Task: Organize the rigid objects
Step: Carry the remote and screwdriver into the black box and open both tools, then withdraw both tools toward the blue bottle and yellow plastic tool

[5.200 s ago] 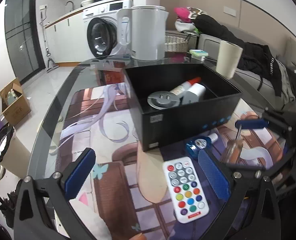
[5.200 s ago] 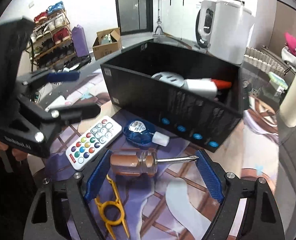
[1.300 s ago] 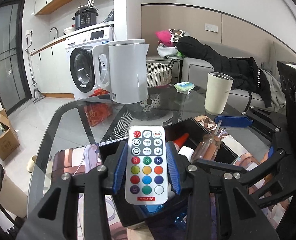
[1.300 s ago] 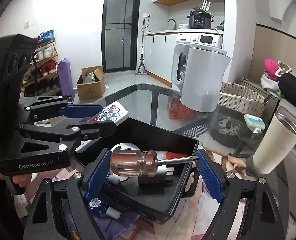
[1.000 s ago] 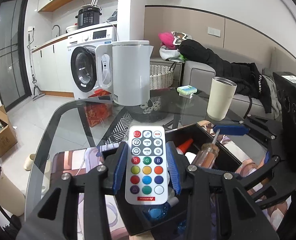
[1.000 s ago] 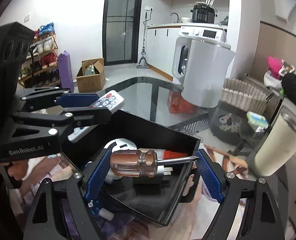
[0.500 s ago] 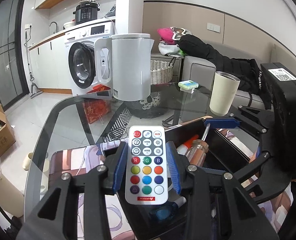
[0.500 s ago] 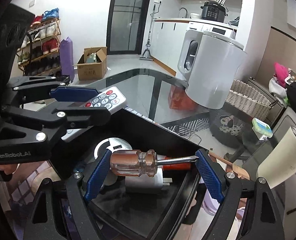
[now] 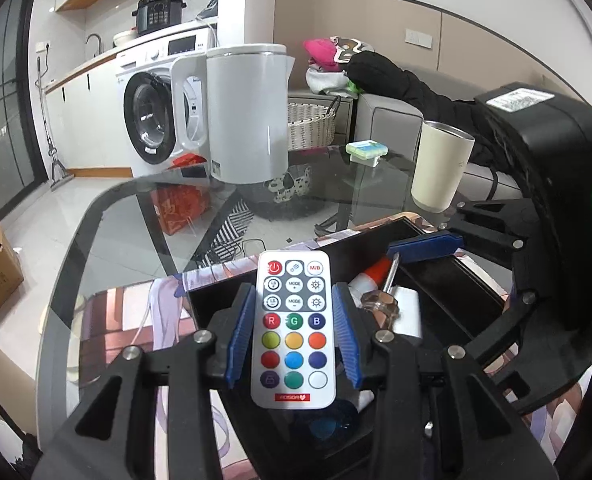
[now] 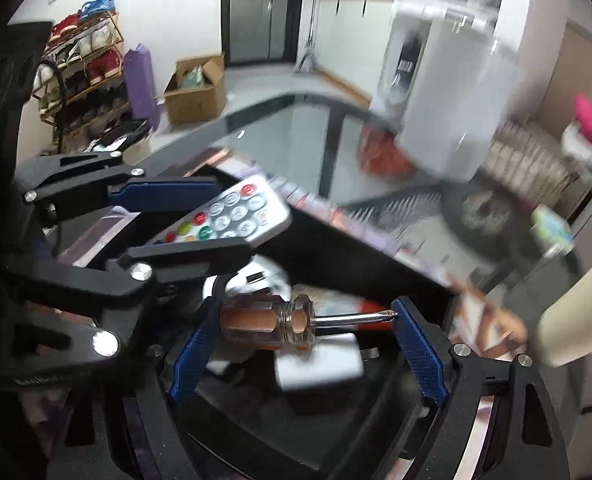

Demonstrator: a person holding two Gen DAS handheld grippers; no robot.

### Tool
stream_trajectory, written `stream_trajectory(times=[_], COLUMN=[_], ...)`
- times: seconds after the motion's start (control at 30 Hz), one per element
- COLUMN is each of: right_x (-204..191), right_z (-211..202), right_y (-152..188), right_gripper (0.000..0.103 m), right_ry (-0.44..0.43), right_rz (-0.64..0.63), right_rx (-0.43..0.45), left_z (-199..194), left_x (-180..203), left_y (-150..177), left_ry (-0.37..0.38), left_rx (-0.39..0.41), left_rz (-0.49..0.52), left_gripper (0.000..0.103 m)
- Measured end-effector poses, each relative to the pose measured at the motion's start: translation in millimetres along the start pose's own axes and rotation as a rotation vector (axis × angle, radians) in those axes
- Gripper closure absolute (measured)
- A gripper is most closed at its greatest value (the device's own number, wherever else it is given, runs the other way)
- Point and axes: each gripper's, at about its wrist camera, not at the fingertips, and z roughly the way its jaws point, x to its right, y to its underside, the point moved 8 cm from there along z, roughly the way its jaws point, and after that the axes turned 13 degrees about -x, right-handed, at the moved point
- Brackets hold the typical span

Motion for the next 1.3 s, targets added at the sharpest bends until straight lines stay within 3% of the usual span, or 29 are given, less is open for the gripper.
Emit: stream_trajectory(times=[0.2,0.63,1.0,1.17,1.23,1.3], right_x=[-2,12,13,15,18,22], right_z=[-3,-69,-86,-88,-90,-92], right_y=[3,28,69,86,89,92], right_gripper=[0.017,0.007,0.004,0.001,0.001,0.001], right_ry=[0.018,0.148,0.154,0.151,0.144,0.127], right_rz=[0.011,0.063,0.129,0.148,0.165,0.189], right_rx=[0.030,0.283,0.299,0.303,0.306,0.311], left_z=[0,4,6,-2,-9,-17], left_x=[-2,4,19,19,21,21], left_y=[1,7,16,16,18,21], left_ry=[0.005,-0.020,-0.049,-0.036,-0.031,-0.034], left_rx=[-0.004,-0.025,-0.033,-0.024,-0.024,-0.017], left_rz=[-0.003,0.028,0.080,0.057,0.052,0.044], left_gripper=[0.065,0.065,0.064,0.041,0.040,0.033])
